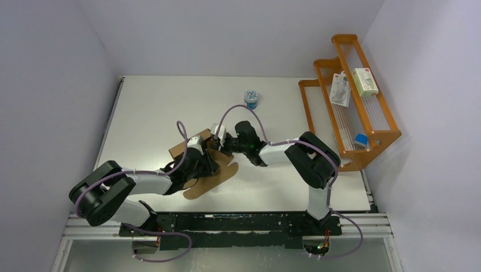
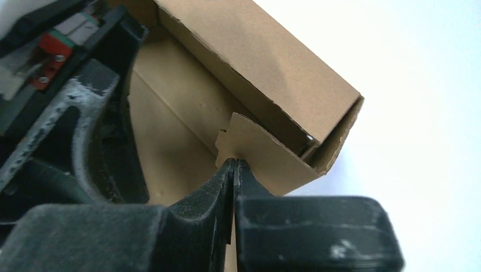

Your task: Fold the paper box

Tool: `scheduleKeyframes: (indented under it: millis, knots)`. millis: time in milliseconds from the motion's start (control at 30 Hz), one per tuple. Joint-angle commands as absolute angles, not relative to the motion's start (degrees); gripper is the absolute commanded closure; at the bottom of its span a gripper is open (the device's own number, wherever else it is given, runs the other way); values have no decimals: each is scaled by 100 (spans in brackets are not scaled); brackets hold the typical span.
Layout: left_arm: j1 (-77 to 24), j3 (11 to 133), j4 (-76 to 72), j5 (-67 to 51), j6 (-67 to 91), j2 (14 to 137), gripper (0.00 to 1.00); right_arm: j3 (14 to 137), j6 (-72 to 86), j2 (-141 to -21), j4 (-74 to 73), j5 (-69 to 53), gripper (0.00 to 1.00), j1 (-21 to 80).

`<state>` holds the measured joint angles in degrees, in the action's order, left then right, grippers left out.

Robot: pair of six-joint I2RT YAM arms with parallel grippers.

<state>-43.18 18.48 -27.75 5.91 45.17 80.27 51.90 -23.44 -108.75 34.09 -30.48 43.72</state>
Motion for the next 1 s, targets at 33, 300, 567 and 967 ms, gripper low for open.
scheduleKeyframes:
  millis: [33,300,567,967]
  knots:
    - [-4368,1706,-2091,341,4395,8243,61,4905,-1682,-10760,4529,-1660,89,4414]
    - [-4368,1687,-2244,294,4412,8372,61,4545,-1269,-10620,4981,-1280,92,4436]
    - [-4373,1662,-2264,264,4403,8379,61,4696,-1164,-10826,5028,-1529,64,4418]
    - [-4373,1655,-2205,221,4304,8296,62,5561,-1450,-11319,4286,-2594,48,4240]
